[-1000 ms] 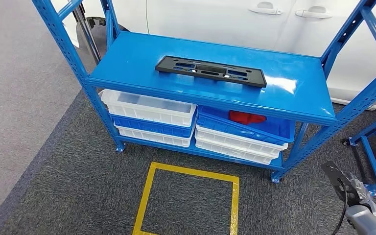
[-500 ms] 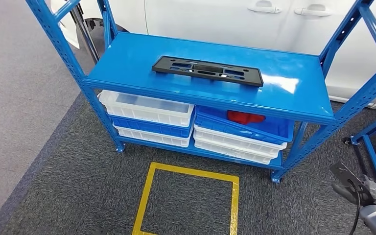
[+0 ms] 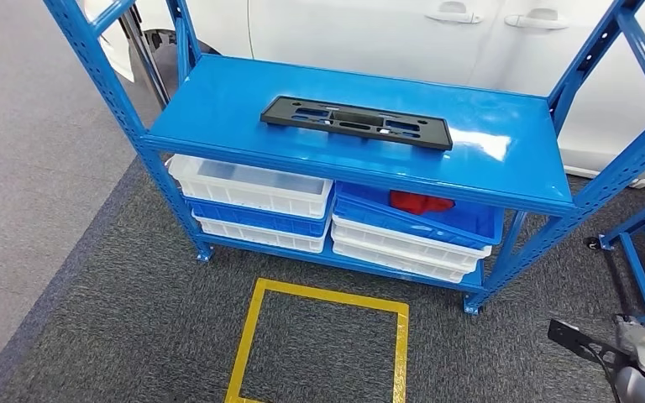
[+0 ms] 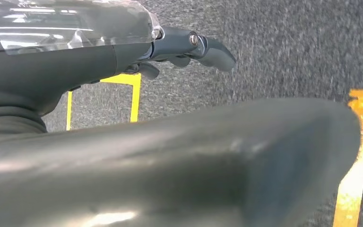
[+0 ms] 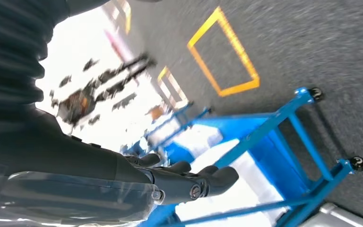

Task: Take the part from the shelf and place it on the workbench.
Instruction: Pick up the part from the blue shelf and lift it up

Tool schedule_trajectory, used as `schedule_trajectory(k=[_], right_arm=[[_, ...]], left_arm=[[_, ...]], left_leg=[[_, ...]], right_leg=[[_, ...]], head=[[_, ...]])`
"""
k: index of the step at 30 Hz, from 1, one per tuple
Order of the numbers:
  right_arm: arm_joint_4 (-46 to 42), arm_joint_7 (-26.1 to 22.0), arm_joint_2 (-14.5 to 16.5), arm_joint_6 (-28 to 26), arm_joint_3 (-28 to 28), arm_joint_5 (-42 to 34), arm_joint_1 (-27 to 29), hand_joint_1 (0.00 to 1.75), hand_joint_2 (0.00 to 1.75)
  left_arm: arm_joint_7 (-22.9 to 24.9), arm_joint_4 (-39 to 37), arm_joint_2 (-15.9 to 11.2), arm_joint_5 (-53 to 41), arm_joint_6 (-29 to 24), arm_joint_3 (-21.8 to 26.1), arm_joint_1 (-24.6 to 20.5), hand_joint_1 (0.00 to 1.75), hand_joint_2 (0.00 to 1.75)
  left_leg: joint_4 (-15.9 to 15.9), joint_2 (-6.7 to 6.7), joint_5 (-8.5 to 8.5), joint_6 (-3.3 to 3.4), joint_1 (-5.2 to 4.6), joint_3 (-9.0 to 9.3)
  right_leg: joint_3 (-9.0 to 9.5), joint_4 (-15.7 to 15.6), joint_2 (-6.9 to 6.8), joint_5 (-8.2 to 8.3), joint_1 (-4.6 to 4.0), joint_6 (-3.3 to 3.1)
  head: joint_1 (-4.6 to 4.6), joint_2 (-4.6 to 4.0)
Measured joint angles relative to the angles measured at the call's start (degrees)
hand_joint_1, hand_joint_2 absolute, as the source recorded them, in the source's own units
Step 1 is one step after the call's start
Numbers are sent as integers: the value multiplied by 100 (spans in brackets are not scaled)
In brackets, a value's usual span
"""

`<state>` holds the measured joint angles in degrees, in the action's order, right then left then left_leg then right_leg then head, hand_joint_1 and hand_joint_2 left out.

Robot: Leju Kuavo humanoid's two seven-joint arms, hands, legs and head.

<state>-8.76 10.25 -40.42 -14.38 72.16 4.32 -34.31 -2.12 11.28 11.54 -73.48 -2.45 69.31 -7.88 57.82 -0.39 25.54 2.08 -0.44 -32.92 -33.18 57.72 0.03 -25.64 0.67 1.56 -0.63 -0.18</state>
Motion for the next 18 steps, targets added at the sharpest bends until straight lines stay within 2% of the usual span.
schedule_trajectory(k=[2,5,6,7,8,10,11,12,14,16,17,18], right_arm=[[13,35,-43,-7,149,47,30,0,175],[28,44,-87,-49,282,-62,83,0,175],[30,18,-91,-79,297,-177,114,0,175],[30,-26,-92,-125,288,-338,139,0,175],[30,-94,-96,-183,256,-535,155,0,175],[30,-298,-108,-302,126,-969,155,0,175],[29,-440,-114,-352,31,-1177,152,0,175],[28,-596,-118,-388,-72,-1344,150,0,175],[27,-893,-124,-426,-267,-1525,136,0,175],[26,-1104,-142,-457,-375,-1516,76,0,175],[26,-1185,-159,-483,-402,-1488,24,0,175],[25,-1262,-178,-513,-423,-1452,-39,0,175]], left_arm=[[-9,0,-6,-6,3,0,-4,0,0],[-15,0,-11,-7,18,0,-4,0,0],[-17,0,-11,-7,24,0,0,0,0],[-21,0,-10,-7,28,1,5,0,0],[-25,0,-10,-7,31,1,7,0,0],[-37,0,-12,-7,33,2,2,0,0],[-42,0,-13,-8,33,1,-2,0,0],[-46,0,-14,-9,34,1,-5,0,0],[-53,0,-15,-17,38,0,-6,0,0],[-60,0,-17,-27,39,1,-9,0,0],[-65,0,-18,-31,39,1,-12,0,0],[-69,0,-19,-33,39,1,-14,0,0]], left_leg=[[-70,2,-39,49,24,34],[-89,6,-47,74,34,45],[-85,5,-43,73,34,45],[-78,5,-37,68,37,46],[-66,4,-27,56,41,50],[-26,3,9,13,40,53],[-3,2,28,-14,33,48],[13,1,41,-40,24,41],[22,1,49,-88,16,32],[105,3,122,-146,21,4],[271,3,236,-174,23,-66],[565,4,409,-197,29,-195]], right_leg=[[-96,240,-1,-172,16,55],[-610,1314,-1,-671,40,125],[-731,1546,-2,-715,53,142],[-745,1551,-3,-641,68,155],[-645,1324,-5,-469,84,165],[-261,527,-12,-97,100,167],[-119,224,-6,2,93,143],[-46,62,-1,31,80,110],[-52,38,14,14,58,26],[-52,34,6,18,75,-47],[-50,27,2,22,85,-83],[-47,23,-2,23,86,-112]], head=[[0,0],[-1,1],[-2,1],[-2,0],[-1,0],[-2,0],[-1,1],[-1,1],[1,1],[1,1],[1,1],[1,1]])
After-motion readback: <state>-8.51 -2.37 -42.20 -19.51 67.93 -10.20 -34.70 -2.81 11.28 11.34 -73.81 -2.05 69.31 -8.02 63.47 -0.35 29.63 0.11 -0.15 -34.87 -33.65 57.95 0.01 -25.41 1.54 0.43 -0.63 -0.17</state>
